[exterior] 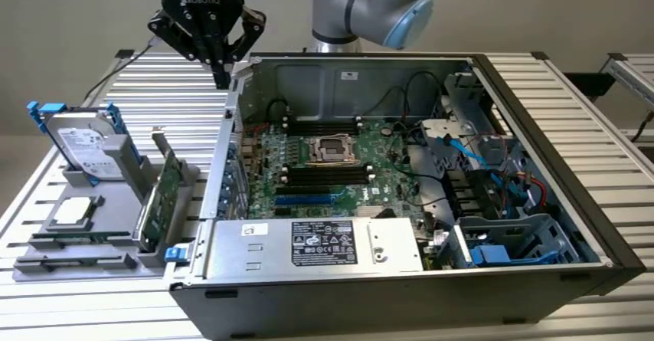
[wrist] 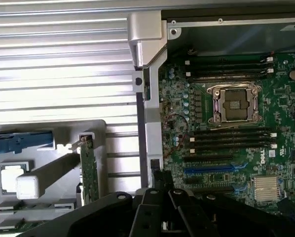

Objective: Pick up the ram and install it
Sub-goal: 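Reach for the ram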

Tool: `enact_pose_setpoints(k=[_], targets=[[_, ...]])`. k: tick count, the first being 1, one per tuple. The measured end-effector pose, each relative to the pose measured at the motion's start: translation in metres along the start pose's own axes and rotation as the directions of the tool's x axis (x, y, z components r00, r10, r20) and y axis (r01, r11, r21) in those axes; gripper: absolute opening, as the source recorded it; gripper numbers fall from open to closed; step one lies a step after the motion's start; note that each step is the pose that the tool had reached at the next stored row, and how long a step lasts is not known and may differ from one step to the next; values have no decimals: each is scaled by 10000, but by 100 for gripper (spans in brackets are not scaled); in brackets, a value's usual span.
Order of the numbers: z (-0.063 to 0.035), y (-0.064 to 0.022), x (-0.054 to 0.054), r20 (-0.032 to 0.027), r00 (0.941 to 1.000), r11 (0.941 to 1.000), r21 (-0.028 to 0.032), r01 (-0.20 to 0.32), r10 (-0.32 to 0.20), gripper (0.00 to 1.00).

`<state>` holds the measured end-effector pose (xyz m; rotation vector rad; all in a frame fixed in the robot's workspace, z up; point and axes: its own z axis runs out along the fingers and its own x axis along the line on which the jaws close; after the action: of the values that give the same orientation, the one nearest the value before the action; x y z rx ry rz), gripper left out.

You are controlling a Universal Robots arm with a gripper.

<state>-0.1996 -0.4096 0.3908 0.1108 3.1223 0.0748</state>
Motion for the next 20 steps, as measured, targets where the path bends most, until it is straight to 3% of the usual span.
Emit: enact_pose_setpoints(k=[20], targets=[[7, -467, 853, 0, 10000, 10000, 0, 1, -1, 11]])
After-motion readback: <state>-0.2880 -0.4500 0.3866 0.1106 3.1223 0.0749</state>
